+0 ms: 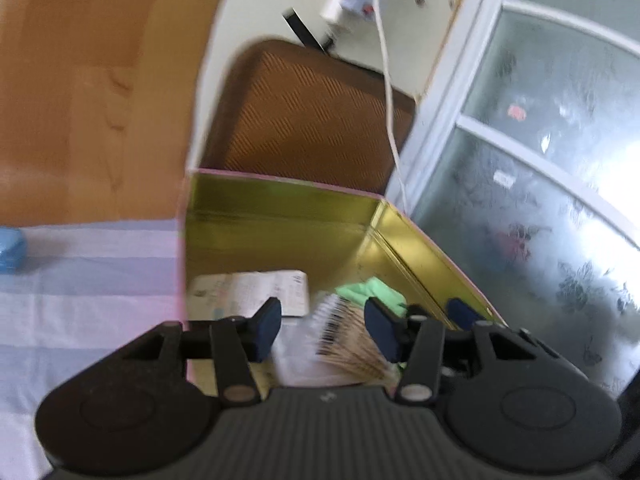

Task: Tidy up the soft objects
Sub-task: 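Drop the green cloth into the pink tin, then move the right gripper toward the white wet-wipe packet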

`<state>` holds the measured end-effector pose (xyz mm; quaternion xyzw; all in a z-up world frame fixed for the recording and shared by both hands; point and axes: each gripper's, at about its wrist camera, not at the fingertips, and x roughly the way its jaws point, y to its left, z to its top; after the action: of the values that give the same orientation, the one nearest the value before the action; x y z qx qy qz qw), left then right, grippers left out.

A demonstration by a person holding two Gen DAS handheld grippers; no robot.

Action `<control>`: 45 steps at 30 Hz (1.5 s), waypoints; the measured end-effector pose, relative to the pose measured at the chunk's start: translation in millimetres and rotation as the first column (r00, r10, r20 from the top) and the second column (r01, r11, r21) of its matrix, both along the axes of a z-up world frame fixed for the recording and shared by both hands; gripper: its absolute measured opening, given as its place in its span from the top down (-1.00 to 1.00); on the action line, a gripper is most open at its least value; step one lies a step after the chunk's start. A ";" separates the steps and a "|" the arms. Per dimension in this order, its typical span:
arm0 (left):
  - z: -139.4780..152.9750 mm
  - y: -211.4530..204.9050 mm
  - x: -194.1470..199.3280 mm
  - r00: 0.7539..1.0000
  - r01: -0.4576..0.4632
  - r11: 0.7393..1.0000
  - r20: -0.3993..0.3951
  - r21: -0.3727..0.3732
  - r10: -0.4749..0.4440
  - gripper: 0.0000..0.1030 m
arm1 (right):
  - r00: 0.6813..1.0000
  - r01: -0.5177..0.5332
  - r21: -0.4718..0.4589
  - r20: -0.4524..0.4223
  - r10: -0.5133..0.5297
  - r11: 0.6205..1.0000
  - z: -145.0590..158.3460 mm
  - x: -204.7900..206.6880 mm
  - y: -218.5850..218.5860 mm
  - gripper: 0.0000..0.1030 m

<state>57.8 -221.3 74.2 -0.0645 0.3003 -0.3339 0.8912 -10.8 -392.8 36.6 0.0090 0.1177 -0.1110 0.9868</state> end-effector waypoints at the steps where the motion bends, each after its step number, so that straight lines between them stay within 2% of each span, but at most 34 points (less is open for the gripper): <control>1: 1.6 15.3 -3.4 1.000 -0.020 1.000 0.011 -0.012 0.020 0.09 | 1.000 -0.010 0.002 0.024 0.010 1.000 3.6 -6.4 5.2 0.15; 5: 2.4 87.9 -10.9 0.987 -0.151 0.987 0.048 -0.054 0.154 0.04 | 0.991 -0.118 0.014 0.067 0.117 0.993 17.4 -8.9 34.1 0.15; 8: -9.1 160.1 -14.6 0.948 -0.306 0.950 0.064 -0.064 0.310 0.02 | 0.963 -0.269 0.096 0.029 0.267 0.958 25.1 5.9 63.9 0.15; 9: -15.1 186.4 -15.7 0.926 -0.365 0.929 0.078 -0.056 0.369 0.02 | 0.948 -0.316 0.135 0.009 0.318 0.939 26.3 13.6 72.1 0.15; 10: -19.6 208.4 -16.2 0.901 -0.422 0.906 0.094 -0.042 0.424 0.02 | 0.921 -0.378 0.205 -0.018 0.390 0.903 26.8 26.9 83.6 0.15; 12: -29.1 252.3 -17.4 0.828 -0.550 0.835 0.119 -0.021 0.549 0.02 | 0.874 -0.438 0.335 -0.057 0.482 0.834 26.1 55.2 101.0 0.12; 14: -39.4 292.0 -20.7 0.749 -0.650 0.758 0.124 -0.054 0.651 0.02 | 0.816 -0.463 0.495 -0.086 0.572 0.735 22.5 95.1 122.5 0.12; 15: -45.9 308.5 -22.2 0.706 -0.695 0.715 0.114 -0.073 0.699 0.01 | 0.793 -0.455 0.569 -0.091 0.602 0.685 19.1 116.4 135.4 0.12; 16: -50.6 320.7 -20.3 0.674 -0.730 0.678 0.077 -0.085 0.735 0.01 | 0.779 -0.433 0.633 -0.095 0.620 0.641 14.6 140.2 150.7 0.12; 17: -53.4 333.6 -15.1 0.655 -0.751 0.650 0.001 -0.119 0.756 0.01 | 0.767 -0.415 0.677 -0.100 0.634 0.608 9.6 159.8 165.6 0.12; 18: -56.7 342.2 -14.3 0.654 -0.751 0.641 -0.039 -0.159 0.756 0.01 | 0.752 -0.394 0.714 -0.112 0.649 0.579 3.4 181.6 181.6 0.12; 20: -58.0 348.9 -11.7 0.639 -0.764 0.621 -0.065 -0.174 0.767 0.01 | 0.728 -0.339 0.761 -0.161 0.667 0.553 -12.7 223.9 217.0 0.12; 21: -58.4 348.3 -11.3 0.642 -0.761 0.623 -0.071 -0.178 0.764 0.00 | 0.719 -0.323 0.764 -0.185 0.669 0.559 -19.5 232.1 233.7 0.11; 23: -56.9 344.4 -8.1 0.649 -0.756 0.633 -0.066 -0.169 0.758 0.00 | 0.715 -0.287 0.750 -0.247 0.654 0.596 -32.9 256.7 258.6 0.11; 25: -56.3 340.1 -5.6 0.655 -0.751 0.641 -0.059 -0.158 0.753 0.00 | 0.708 -0.271 0.756 -0.262 0.656 0.595 -45.4 273.9 277.6 0.11; 26: -56.4 339.3 -3.3 0.658 -0.749 0.644 -0.058 -0.152 0.751 0.00 | 0.709 -0.265 0.752 -0.272 0.650 0.603 -49.7 280.4 285.1 0.25; 27: -56.9 339.1 -1.6 0.658 -0.749 0.645 -0.058 -0.151 0.751 0.00 | 0.708 -0.260 0.748 -0.282 0.647 0.611 -51.5 284.9 290.9 0.54; 28: -58.7 341.8 -2.9 0.658 -0.750 0.644 -0.062 -0.154 0.751 -0.02 | 0.702 -0.266 0.755 -0.274 0.658 0.599 -52.0 286.5 293.7 0.57; 30: -59.5 345.7 -6.0 0.653 -0.754 0.637 -0.077 -0.163 0.753 -0.04 | 0.713 -0.287 0.747 -0.252 0.654 0.600 -40.3 278.3 293.8 0.68; 34: -62.1 350.6 -6.8 0.656 -0.751 0.634 -0.100 -0.182 0.748 -0.04 | 0.711 -0.489 0.523 -0.224 0.666 0.698 11.0 226.0 282.1 0.72; 36: -62.2 349.6 -8.6 0.672 -0.736 0.648 -0.100 -0.193 0.734 -0.10 | 0.713 -0.560 0.381 -0.229 0.662 0.736 29.8 182.6 265.7 0.72; 38: -61.2 344.0 -11.0 0.714 -0.696 0.689 -0.093 -0.202 0.694 -0.13 | 0.722 -0.617 0.184 -0.253 0.643 0.765 39.3 129.1 246.1 0.72; 41: -55.3 320.7 -16.1 0.820 -0.570 0.798 -0.086 -0.196 0.565 -0.13 | 0.764 -0.620 -0.091 -0.298 0.573 0.779 35.4 43.0 209.1 0.73; 43: -45.6 294.2 -26.1 0.884 -0.468 0.862 -0.075 -0.197 0.462 -0.13 | 0.812 -0.575 -0.297 -0.326 0.485 0.762 22.7 -1.0 193.2 0.73; 45: -35.9 262.4 -36.3 0.933 -0.361 0.914 -0.076 -0.188 0.352 -0.13 | 0.845 -0.525 -0.433 -0.362 0.393 0.733 4.6 -28.2 182.1 0.72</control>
<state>21.5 41.0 38.3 -0.2136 0.2668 -0.1928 0.9198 -39.0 -210.6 41.2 -0.2990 0.2033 0.1105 0.9258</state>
